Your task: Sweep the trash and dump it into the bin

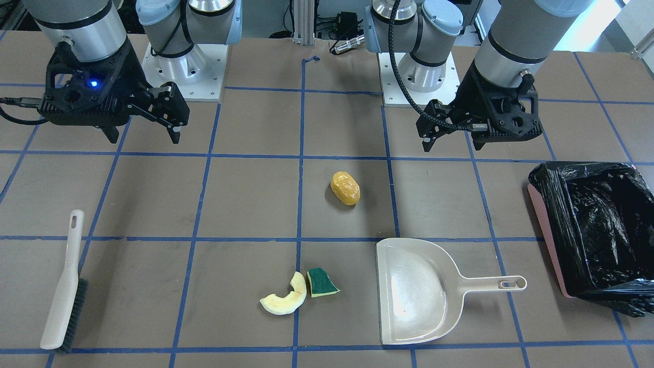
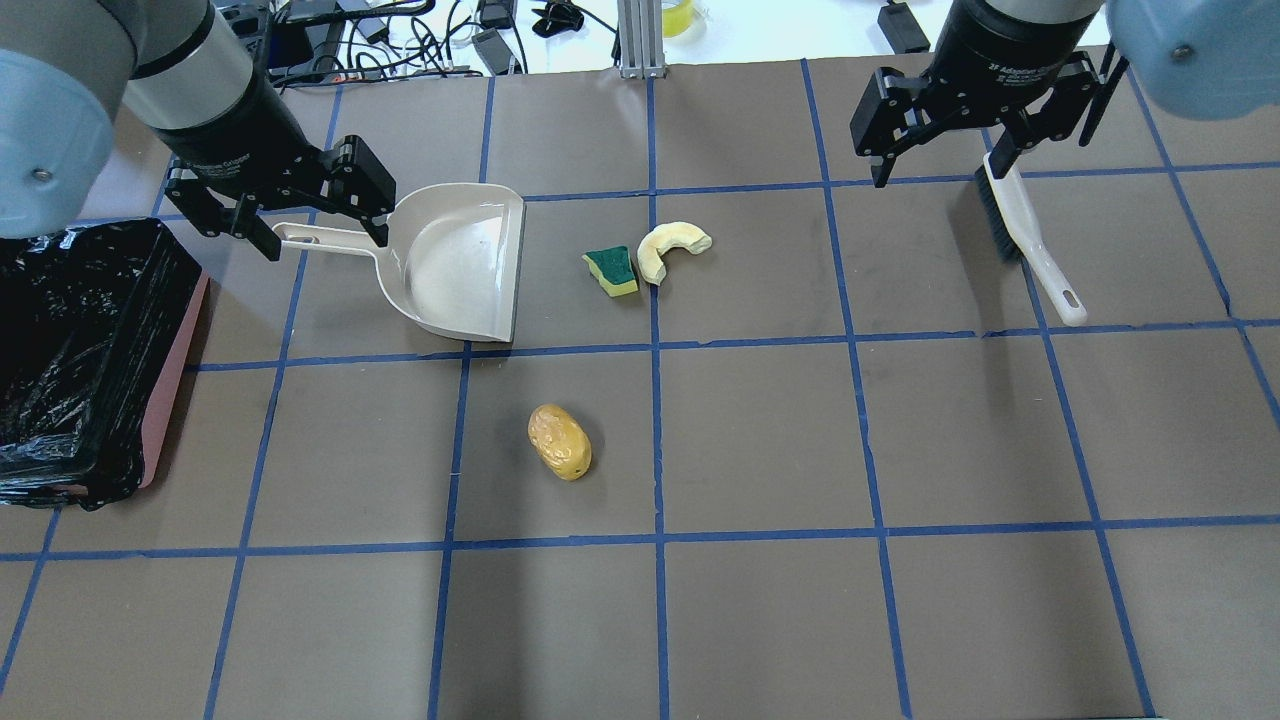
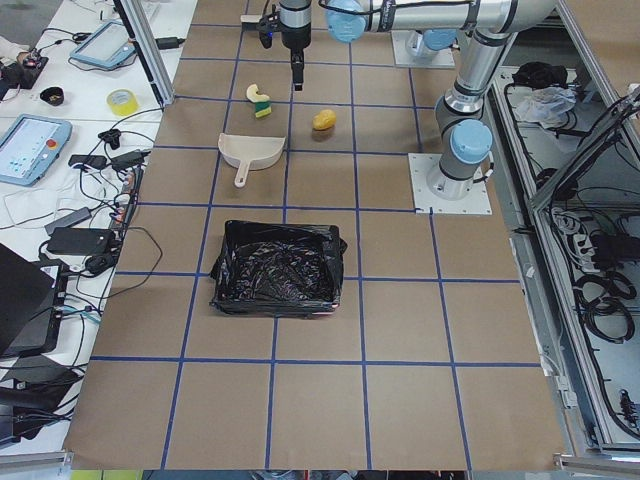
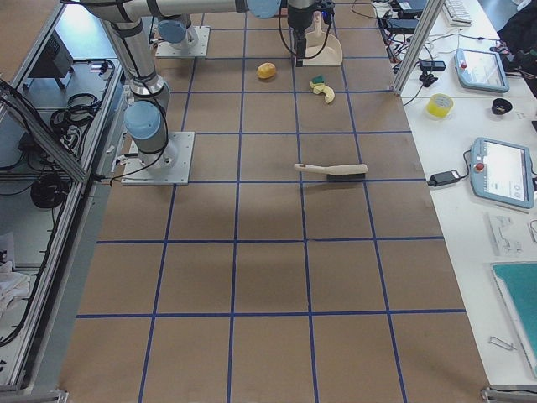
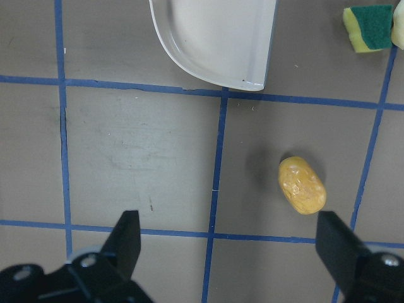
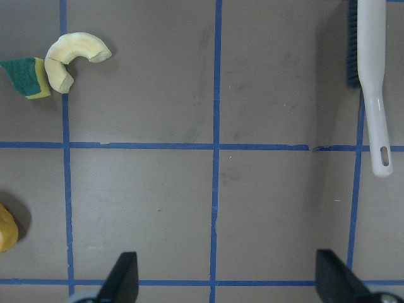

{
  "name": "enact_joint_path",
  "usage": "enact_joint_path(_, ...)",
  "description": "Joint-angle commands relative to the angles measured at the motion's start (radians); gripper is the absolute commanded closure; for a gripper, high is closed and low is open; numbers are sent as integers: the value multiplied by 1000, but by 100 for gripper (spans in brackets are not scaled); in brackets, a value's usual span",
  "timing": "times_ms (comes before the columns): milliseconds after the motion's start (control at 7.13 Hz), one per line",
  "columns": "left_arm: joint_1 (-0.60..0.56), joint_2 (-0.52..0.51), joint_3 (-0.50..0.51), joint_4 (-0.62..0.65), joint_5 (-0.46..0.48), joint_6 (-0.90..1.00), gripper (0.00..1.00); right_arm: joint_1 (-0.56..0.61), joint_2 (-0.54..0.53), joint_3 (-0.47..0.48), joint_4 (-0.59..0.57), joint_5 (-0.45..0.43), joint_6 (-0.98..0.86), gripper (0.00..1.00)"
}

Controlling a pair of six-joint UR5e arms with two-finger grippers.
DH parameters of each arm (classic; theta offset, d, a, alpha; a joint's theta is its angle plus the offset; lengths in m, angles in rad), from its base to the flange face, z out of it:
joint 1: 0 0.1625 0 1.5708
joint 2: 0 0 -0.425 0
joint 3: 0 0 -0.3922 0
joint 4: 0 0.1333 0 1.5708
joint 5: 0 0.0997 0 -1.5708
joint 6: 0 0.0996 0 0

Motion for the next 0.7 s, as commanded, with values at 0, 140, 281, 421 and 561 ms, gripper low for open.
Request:
enact_joint_path(0,2,2,-2,-5,3,11,0,0,0,-1,0,0,1,0)
enact_joint_path(140,2,8,-2,-11,6,11,0,0,0,1,0,0,-1,0)
enact_joint_path(281,0,10,-2,-13,5,10,0,0,3,1,-6,-1,-1,0)
enact_joint_path(421,2,8,-2,-7,5,11,0,-3,5,-1,-20,-3,-5,0)
enact_joint_path(561,2,8,-2,-6,6,11,0,-9,30,-1,-23,0,-25,0)
